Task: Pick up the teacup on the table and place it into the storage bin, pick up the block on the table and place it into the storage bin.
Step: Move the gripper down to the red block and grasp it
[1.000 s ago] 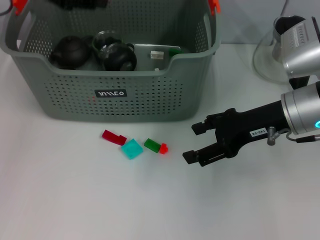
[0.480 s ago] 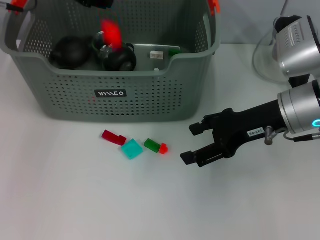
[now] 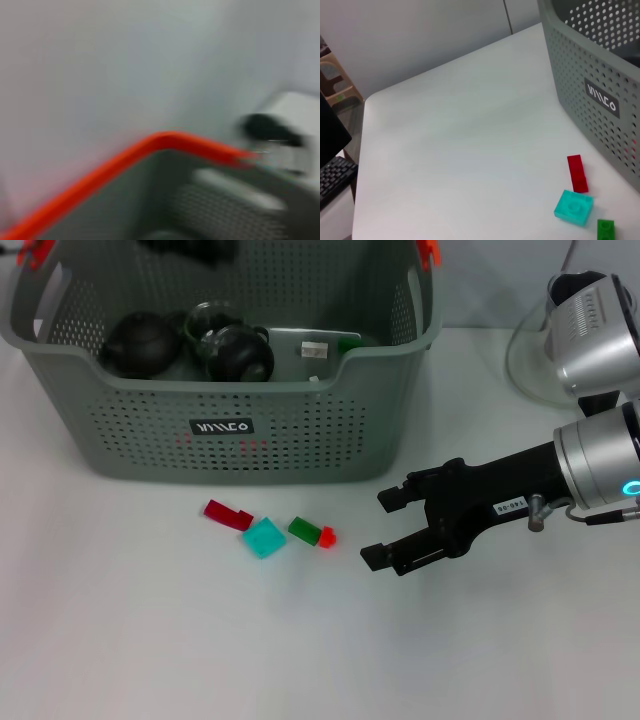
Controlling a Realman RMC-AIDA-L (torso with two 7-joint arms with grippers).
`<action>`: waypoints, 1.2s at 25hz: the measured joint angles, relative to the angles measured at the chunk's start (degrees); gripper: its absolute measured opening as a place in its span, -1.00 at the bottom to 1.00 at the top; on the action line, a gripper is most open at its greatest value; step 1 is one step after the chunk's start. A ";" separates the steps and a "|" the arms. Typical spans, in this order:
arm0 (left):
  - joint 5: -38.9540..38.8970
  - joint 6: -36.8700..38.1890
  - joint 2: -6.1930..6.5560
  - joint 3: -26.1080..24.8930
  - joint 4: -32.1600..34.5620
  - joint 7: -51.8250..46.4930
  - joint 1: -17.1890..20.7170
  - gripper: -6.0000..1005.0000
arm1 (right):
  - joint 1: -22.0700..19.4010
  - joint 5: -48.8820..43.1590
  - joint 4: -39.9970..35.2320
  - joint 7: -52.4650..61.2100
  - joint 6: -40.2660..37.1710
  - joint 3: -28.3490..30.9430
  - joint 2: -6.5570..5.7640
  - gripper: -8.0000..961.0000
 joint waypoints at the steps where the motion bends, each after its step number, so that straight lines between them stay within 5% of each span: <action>1: -2.61 4.15 -0.23 -0.21 1.72 1.46 0.88 0.83 | 0.05 0.01 0.13 -0.02 0.00 0.00 -0.02 0.93; 8: -11.65 23.79 -4.27 2.15 12.90 12.21 8.86 0.85 | -0.21 0.03 0.81 0.01 0.07 0.04 -0.35 0.93; 16: -1.45 21.18 -9.24 13.28 14.94 17.64 15.60 0.86 | -0.65 -0.01 1.76 0.13 -0.14 1.35 -0.70 0.93; 22: 3.96 14.05 -9.64 22.01 7.93 18.37 15.71 0.86 | -0.40 -0.09 2.54 -0.13 -0.07 1.50 -0.94 0.92; 30: 3.85 10.59 -9.38 20.88 1.27 22.88 15.09 0.86 | 0.71 -0.33 4.20 -0.28 2.69 0.62 -0.79 0.92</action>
